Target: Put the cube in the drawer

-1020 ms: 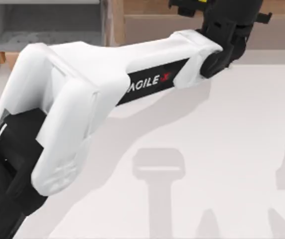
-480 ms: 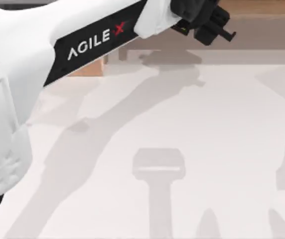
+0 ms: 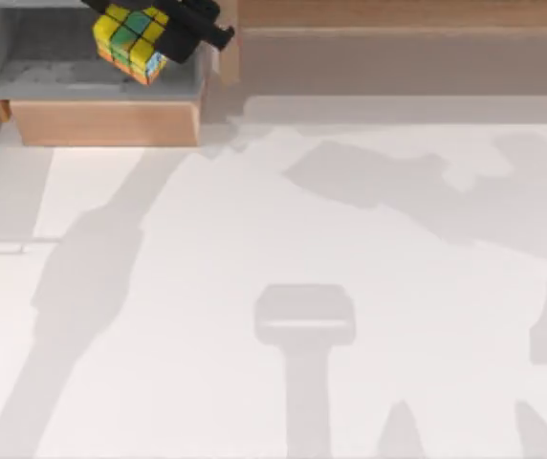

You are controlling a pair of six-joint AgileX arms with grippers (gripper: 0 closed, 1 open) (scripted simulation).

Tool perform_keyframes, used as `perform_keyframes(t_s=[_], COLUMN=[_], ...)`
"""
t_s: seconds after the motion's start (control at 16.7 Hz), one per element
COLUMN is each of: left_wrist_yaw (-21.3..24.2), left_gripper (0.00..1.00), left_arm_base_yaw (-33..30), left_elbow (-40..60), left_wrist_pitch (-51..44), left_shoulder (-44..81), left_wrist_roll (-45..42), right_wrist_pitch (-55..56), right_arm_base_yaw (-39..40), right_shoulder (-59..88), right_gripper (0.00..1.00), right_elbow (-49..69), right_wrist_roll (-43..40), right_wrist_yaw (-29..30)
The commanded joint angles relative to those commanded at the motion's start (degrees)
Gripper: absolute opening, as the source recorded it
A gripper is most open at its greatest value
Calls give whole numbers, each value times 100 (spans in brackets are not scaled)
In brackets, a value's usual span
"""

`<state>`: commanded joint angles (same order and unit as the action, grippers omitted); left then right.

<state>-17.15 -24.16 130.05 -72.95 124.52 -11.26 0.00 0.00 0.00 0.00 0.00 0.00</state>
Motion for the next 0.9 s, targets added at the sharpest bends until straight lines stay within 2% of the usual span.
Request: perform_keyframes(t_s=[0.24,0.54,0.72,0.9], left_wrist_yaw=[442,986,1312,1593], left_gripper=[0,0,0,0], left_arm_base_yaw=[1479,3146,3813,4185], left_elbow=[973,2280,2928,3372], left_wrist_pitch=[-1170,-1978,-2217,-2339], left_shoulder=[452,1422,2173,2910], left_wrist_roll=[-259,-566,-727,-861], right_wrist_pitch=[0,0,0,0], right_arm_base_yaw=[0,0,0,0], right_shoulder=[0,0,0,0], right_gripper=[100,100,100,100], right_elbow=[0,0,0,0], right_wrist_roll=[0,0,0,0], right_wrist_yaw=[0,0,0,0])
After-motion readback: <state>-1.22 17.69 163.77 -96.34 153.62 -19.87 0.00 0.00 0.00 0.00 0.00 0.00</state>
